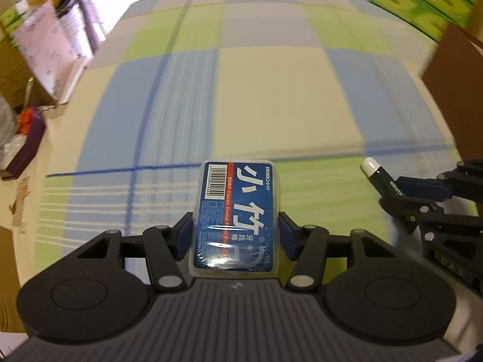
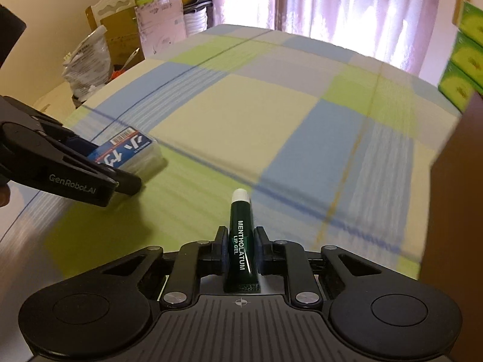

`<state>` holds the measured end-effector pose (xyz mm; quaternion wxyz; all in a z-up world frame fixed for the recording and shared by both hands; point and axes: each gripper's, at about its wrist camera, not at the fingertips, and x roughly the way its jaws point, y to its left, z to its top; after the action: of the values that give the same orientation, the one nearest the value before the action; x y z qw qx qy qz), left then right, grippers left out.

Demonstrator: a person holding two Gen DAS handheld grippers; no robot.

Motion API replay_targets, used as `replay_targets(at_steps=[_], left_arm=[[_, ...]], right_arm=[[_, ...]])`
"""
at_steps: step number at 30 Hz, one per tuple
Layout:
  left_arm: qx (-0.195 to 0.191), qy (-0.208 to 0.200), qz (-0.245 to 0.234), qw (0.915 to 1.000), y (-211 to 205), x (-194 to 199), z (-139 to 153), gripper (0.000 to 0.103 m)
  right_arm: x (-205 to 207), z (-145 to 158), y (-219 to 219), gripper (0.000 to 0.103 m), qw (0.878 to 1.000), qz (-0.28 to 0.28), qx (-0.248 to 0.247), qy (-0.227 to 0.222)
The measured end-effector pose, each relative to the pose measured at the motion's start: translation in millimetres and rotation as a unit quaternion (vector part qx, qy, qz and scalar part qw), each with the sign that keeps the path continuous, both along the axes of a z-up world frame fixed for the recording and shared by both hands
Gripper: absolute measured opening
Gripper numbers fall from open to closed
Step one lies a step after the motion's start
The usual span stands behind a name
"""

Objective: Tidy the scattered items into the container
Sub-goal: 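Grasp the blue toothbrush pack with the left tool while the right tool grasps the green lip balm, then carry the blue pack and green lip balm up over the brown box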

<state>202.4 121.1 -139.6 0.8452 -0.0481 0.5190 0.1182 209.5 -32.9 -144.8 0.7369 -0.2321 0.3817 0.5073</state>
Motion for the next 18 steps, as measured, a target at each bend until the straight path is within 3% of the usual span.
replay_targets(at_steps=[5, 10, 18], left_arm=[[-0.017, 0.011, -0.056, 0.9982, -38, -20, 2, 0.053], [-0.045, 0.013, -0.109, 0.9929, -78, -39, 8, 0.053], [-0.065, 0.019, -0.224, 0.9723, -161, -48, 10, 0.053]], right_arm=[[-7, 8, -52, 0.020, 0.999, -0.030, -0.011, 0.027], [-12, 18, -120, 0.020, 0.994, -0.098, -0.019, 0.045], [-13, 26, -190, 0.020, 0.977, -0.201, -0.016, 0.061]])
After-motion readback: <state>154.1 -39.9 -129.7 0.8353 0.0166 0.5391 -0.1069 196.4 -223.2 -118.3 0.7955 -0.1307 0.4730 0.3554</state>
